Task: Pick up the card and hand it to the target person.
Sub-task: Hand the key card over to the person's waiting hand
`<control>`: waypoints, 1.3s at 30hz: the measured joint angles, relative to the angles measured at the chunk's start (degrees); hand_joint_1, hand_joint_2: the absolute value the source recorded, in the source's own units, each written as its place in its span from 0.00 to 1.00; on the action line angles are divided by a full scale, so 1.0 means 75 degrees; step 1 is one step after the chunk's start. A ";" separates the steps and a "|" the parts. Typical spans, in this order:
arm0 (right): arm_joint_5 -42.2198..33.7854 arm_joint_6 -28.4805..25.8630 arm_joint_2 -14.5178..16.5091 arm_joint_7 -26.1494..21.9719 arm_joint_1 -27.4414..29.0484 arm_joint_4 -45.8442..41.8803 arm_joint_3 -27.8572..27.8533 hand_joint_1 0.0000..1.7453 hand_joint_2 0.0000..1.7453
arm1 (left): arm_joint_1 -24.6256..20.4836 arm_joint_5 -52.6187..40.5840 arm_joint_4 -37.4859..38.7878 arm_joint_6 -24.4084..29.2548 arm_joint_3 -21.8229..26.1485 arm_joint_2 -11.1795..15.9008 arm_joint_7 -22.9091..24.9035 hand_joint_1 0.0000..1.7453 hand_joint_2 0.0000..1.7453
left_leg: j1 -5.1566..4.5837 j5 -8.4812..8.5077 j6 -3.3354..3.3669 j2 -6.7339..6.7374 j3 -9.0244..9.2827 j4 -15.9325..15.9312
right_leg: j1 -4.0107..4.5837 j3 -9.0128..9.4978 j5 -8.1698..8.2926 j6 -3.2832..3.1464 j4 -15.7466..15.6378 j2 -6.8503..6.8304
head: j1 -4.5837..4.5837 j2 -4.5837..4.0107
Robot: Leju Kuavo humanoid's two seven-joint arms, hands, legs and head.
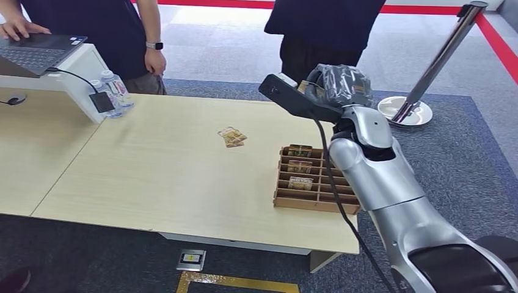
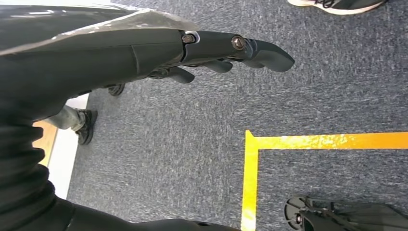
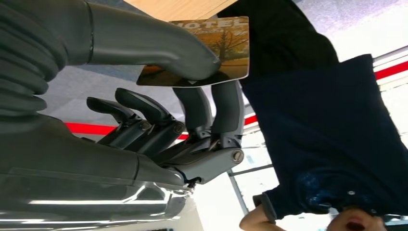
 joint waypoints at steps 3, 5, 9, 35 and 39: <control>0.0000 -0.0004 0.0056 -0.0002 -0.0083 0.0141 0.0000 0.99 1.00 | 0.0000 0.0000 0.0000 0.0000 -0.0008 0.0000 -0.0001 0.00 1.00 | 0.0000 0.0000 0.0000 0.0000 0.0000 0.0000 | 0.0000 -0.0001 0.0000 0.0000 -0.0001 0.0000 | 0.0001 0.0000; 0.0001 -0.0010 0.0084 -0.0006 -0.0129 0.0219 -0.0002 0.99 1.00 | 0.0000 0.0000 0.0000 0.0000 -0.0010 0.0000 -0.0001 0.00 1.00 | 0.0000 0.0000 0.0000 0.0000 0.0000 0.0000 | 0.0000 -0.0001 0.0000 0.0000 -0.0001 0.0000 | 0.0001 0.0000; 0.0095 -0.0313 0.0136 -0.0208 -0.0266 0.0442 -0.0003 1.00 1.00 | 0.0000 -0.0017 0.0000 0.0000 -0.0025 -0.0001 -0.0001 0.00 1.00 | 0.0000 0.0000 0.0000 -0.0001 0.0000 0.0000 | 0.0000 -0.0002 0.0000 -0.0001 0.0000 0.0000 | 0.0000 0.0000; 0.0880 -0.2104 0.0709 -0.0793 -0.1257 0.2665 -0.0122 1.00 1.00 | -0.0002 0.0162 0.0000 0.0070 -0.0066 -0.0003 -0.0197 0.00 1.00 | 0.0001 0.0001 -0.0001 0.0000 0.0000 0.0000 | 0.0002 -0.0003 0.0002 -0.0002 0.0001 0.0000 | 0.0000 0.0000; 0.0874 -0.1960 0.0761 -0.0807 -0.1284 0.2809 -0.0125 0.97 1.00 | -0.0002 0.0171 0.0000 0.0070 -0.0066 -0.0003 -0.0198 0.00 1.00 | 0.0001 0.0001 -0.0001 -0.0001 -0.0001 0.0000 | 0.0002 -0.0003 0.0002 -0.0002 0.0001 0.0000 | 0.0000 0.0000</control>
